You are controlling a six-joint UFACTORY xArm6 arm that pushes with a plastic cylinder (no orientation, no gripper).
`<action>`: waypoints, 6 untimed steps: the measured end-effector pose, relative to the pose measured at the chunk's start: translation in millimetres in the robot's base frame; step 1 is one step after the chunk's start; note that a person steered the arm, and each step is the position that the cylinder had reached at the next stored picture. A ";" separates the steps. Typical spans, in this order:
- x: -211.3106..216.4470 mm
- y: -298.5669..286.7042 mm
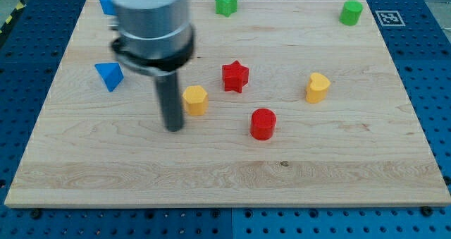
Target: Slide the blue triangle diagonally to the green star
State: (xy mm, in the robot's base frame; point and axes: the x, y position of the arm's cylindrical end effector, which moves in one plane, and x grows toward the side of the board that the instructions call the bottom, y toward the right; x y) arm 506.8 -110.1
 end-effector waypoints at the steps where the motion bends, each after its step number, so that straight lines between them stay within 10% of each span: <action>1: -16.3 -88.6; 6: -118.7 -38.8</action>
